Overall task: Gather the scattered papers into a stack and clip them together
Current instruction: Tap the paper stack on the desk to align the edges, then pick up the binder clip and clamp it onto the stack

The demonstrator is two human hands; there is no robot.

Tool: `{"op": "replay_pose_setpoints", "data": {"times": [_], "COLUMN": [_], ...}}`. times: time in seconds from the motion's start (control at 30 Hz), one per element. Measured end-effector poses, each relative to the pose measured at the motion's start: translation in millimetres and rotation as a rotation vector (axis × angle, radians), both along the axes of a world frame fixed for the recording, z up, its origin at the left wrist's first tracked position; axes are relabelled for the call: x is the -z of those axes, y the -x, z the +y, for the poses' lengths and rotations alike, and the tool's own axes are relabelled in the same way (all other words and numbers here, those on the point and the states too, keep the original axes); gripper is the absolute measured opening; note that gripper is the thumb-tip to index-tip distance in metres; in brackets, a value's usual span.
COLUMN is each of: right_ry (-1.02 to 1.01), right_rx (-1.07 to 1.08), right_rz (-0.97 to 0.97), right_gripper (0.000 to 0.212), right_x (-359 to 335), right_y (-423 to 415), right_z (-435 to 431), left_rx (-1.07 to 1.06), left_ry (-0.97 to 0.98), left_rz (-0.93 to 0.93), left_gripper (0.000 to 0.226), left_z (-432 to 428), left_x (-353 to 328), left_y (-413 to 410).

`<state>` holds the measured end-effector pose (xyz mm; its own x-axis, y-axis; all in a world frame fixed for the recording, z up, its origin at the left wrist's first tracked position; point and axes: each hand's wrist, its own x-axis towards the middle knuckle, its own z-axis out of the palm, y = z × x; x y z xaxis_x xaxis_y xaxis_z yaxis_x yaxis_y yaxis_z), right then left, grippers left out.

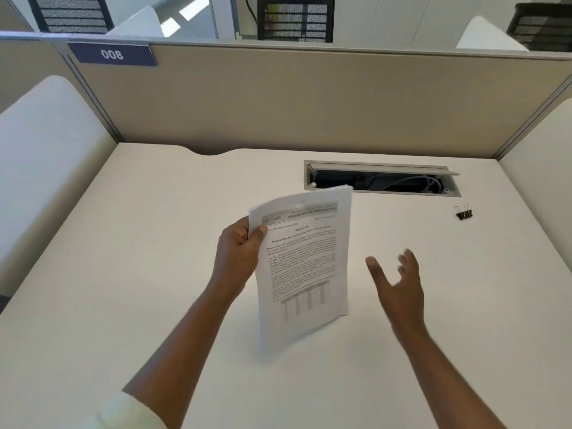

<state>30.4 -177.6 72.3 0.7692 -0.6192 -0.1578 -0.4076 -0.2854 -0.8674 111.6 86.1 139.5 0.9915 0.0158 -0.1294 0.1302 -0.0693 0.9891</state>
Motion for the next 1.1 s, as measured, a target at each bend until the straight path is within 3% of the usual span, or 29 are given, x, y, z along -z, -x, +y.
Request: {"op": "replay_pose_setpoints", "data": {"times": [0.13,0.23,0.37,0.5,0.7,0.87,1.1], "right_ry": [-0.342,-0.538,-0.649,-0.598,-0.519,-0.194,0.108], "right_rx": [-0.321,-0.535,-0.451,-0.272,-0.161,-0.213,-0.04], "right_rz": [-0.067,-0.103,-0.086,0.005,0.125,0.224,0.212], "right_gripper": [0.088,0.059,0.035,0.025,0.021,0.026,0.039], "right_x": [-25.1,-33.0,-27.2,0.4,41.5,66.9,78.7], "right_y": [-43.3,-52.9,-53.6,-57.8,-59.4,-66.8,-96.0], "right_z": [-12.0,-15.6,-19.4,-23.5,-47.1,-82.8,-190.6], "left_rx": [0.187,0.255,0.203,0.039,-0.025,-0.037,-0.085], "left_ry": [0.019,0.08,0.046,-0.055,-0.217,-0.216,-0.258], "left_rz": [0.025,0.069,0.141,0.248,0.338,0.427,0.476], "left_gripper": [0.022,0.021,0.019,0.016,0.015,0.015,0.015], "left_z": [-1.9,-5.5,-17.2,-38.1,-75.8,-103.3,-124.3], "left_x": [-4.0,-3.7,9.3,39.0,89.6,119.6,143.9], "left_y": [-12.1,-19.0,-27.6,-32.2,-38.4,-39.4,-30.5]}}
